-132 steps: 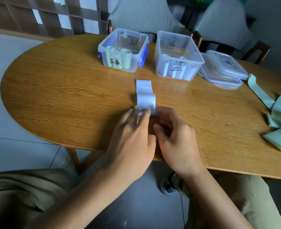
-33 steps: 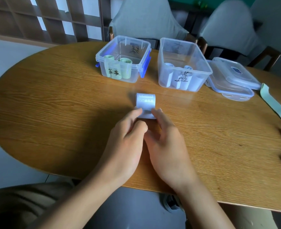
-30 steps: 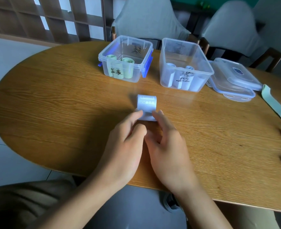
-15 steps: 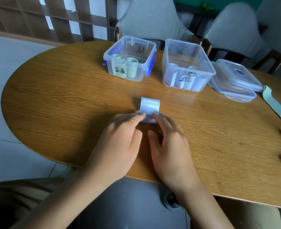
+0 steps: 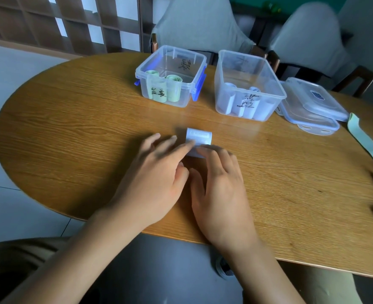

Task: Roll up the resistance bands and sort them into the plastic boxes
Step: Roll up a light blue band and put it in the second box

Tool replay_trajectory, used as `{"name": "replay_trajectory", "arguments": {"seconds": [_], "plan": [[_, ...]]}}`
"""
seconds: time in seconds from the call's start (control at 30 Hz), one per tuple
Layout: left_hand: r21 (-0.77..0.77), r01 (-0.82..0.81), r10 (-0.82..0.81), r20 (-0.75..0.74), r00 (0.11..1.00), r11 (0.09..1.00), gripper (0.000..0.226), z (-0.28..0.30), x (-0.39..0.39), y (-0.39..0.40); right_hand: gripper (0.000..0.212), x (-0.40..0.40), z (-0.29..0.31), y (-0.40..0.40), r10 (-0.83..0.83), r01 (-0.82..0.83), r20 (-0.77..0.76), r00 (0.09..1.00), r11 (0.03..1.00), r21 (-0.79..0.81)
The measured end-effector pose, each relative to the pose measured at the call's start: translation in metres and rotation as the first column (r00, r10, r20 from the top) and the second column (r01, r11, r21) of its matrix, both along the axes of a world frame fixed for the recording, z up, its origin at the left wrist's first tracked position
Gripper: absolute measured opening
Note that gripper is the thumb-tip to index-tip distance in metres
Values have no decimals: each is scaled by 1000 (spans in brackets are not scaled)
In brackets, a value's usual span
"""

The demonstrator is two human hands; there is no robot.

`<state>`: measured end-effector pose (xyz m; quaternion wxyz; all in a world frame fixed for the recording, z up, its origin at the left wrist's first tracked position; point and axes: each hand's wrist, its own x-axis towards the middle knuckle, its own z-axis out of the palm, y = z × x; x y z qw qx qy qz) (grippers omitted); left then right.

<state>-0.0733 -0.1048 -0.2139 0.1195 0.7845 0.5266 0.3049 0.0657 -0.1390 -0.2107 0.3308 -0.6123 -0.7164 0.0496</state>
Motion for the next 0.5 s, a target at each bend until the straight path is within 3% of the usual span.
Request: {"name": "replay_trajectory", "arguments": {"seconds": [0.1,0.33,0.5], "plan": [[-32,-13,11,-58,998,999,59,-3,-6,4,38,-2,-1,0,6,-5,56,998,1000,-8],[-111,-82,105,220,970,990,52,8,-2,4,42,-1,-4,9,5,-1,49,999,997,-78],[-101,-61,84,251,964,993,42,13,4,2,49,2,-1,22,30,-24,49,998,994,-111]]}}
